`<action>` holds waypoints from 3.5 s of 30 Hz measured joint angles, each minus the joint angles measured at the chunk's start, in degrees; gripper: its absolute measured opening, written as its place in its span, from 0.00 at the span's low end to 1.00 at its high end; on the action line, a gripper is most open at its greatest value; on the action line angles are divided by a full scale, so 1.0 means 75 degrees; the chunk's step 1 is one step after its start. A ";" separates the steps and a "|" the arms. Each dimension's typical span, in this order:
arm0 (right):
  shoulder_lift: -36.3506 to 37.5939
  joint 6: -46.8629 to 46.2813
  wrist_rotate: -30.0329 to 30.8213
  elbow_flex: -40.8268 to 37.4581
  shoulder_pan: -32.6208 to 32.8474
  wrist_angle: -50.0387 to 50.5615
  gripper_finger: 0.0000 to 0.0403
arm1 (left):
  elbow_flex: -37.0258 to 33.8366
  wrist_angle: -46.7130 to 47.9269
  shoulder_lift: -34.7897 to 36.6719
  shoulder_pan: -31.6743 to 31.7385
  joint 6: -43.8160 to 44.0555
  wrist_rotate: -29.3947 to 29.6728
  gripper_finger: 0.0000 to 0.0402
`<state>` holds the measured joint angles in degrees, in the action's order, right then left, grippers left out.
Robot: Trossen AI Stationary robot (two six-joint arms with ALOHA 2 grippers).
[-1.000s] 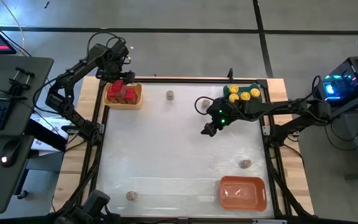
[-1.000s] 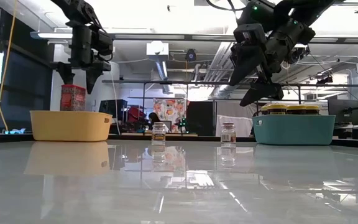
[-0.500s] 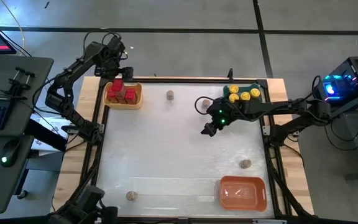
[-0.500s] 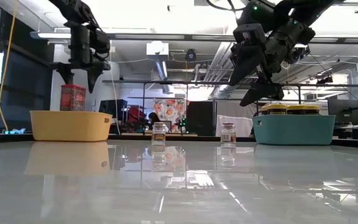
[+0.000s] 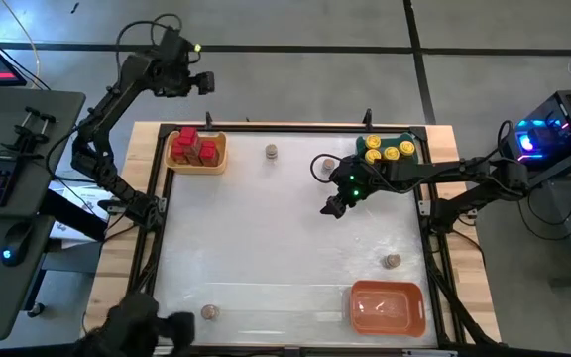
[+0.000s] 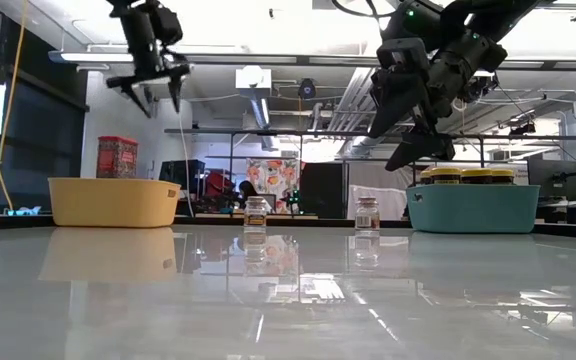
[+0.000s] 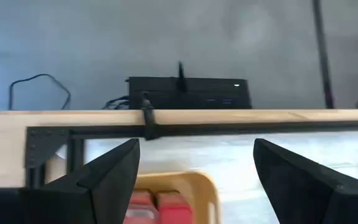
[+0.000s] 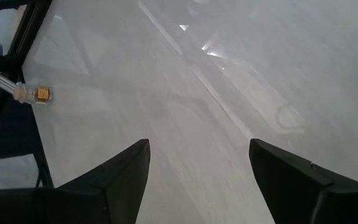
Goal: Sort spices by type
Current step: Put the top right brown seasoning bottle into the orange bin
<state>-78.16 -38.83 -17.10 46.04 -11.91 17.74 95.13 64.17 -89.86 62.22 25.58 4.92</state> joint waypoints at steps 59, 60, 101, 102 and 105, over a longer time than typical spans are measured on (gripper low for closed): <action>-0.5050 0.2445 0.2379 0.6234 -0.2613 0.5940 0.67 | -0.3559 -0.6531 0.3398 -0.7107 -0.0022 0.0531 0.75; -0.5049 0.2447 0.2363 0.6234 -0.2613 0.5911 0.67 | -0.3559 -0.6539 0.3402 -0.7105 -0.0022 0.0531 0.75; -0.5364 0.2866 0.2055 0.6231 -0.2627 0.5822 0.50 | -0.3559 -0.6538 0.3404 -0.7099 0.0013 0.0622 0.75; -0.5364 0.2836 0.2055 0.6231 -0.2627 0.5822 0.50 | -0.3559 -0.6538 0.3404 -0.7099 0.0012 0.0622 0.75; -0.5366 0.2822 0.2055 0.6231 -0.2627 0.5822 0.50 | -0.3559 -0.6538 0.3404 -0.7099 0.0013 0.0622 0.75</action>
<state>-118.41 -17.66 -1.69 92.77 -31.62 61.41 68.45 15.14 -64.34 8.97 25.67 9.58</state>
